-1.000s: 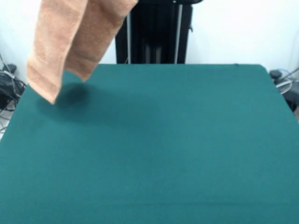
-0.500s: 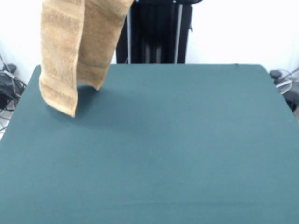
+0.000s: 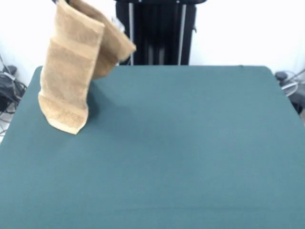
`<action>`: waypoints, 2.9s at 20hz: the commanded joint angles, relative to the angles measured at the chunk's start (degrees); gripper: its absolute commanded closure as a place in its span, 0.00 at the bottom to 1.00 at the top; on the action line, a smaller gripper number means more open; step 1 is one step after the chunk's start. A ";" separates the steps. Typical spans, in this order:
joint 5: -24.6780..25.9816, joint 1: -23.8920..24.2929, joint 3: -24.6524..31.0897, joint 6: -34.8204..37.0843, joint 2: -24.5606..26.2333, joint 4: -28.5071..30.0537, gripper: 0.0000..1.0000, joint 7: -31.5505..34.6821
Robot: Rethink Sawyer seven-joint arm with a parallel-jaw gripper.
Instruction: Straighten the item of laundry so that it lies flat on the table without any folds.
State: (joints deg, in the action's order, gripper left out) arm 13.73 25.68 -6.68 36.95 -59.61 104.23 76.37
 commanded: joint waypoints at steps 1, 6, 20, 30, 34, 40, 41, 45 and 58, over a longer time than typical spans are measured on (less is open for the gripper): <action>0.91 -3.98 -0.24 -5.58 7.13 5.97 1.00 16.02; -1.61 -6.55 -1.45 -7.50 9.51 6.29 1.00 18.17; -10.71 -17.38 -4.82 -7.63 11.63 8.26 1.00 26.54; -13.93 -22.73 -7.34 -3.99 9.81 8.99 1.00 30.76; -14.30 -23.23 -7.81 -2.50 9.05 8.90 1.00 30.82; -16.04 -24.66 -8.16 -3.71 9.50 9.96 1.00 32.41; -16.23 -24.68 -8.16 -4.79 9.78 10.56 1.00 32.50; -17.09 -24.93 -7.84 -11.44 11.97 13.39 1.00 33.63; -20.54 -23.36 -4.93 -23.05 17.69 15.82 1.00 32.12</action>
State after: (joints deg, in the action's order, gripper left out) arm -3.42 2.17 -14.85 18.56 -46.06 114.81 90.99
